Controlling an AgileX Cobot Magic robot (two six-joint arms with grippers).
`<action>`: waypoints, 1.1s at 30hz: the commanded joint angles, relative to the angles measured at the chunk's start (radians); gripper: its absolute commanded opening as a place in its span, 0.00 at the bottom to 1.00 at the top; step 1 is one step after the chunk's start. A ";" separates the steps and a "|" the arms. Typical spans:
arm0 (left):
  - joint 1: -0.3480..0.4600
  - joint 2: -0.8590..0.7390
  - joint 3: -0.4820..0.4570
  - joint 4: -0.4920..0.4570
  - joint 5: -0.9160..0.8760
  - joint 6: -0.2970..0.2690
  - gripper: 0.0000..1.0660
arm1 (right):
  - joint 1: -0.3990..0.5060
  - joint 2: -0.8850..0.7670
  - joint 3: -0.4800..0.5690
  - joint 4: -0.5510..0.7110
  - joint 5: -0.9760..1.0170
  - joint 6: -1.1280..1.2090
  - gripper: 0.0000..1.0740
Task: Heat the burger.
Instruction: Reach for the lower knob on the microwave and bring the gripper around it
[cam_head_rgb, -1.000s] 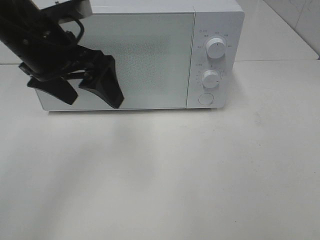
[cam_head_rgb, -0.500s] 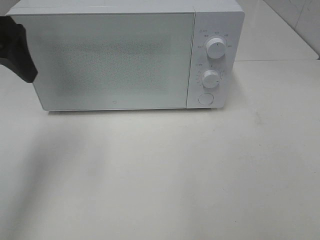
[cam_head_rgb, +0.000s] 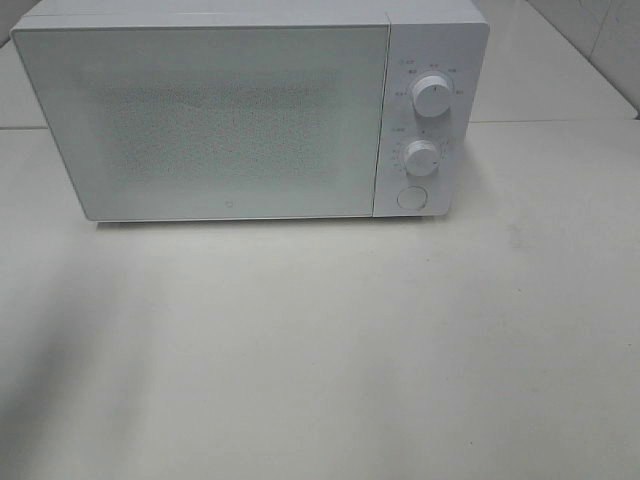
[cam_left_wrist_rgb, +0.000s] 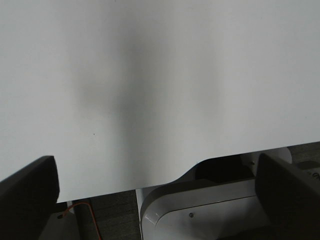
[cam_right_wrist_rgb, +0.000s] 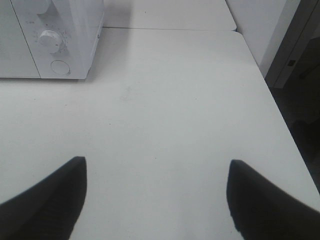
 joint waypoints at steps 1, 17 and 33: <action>0.001 -0.079 0.104 0.005 -0.052 0.037 0.94 | -0.006 -0.027 0.004 -0.002 -0.011 0.010 0.70; 0.001 -0.310 0.336 0.004 -0.212 0.095 0.94 | -0.006 -0.027 0.004 -0.002 -0.011 0.010 0.70; 0.001 -0.673 0.342 0.057 -0.030 0.038 0.94 | -0.006 -0.027 0.004 -0.002 -0.011 0.010 0.70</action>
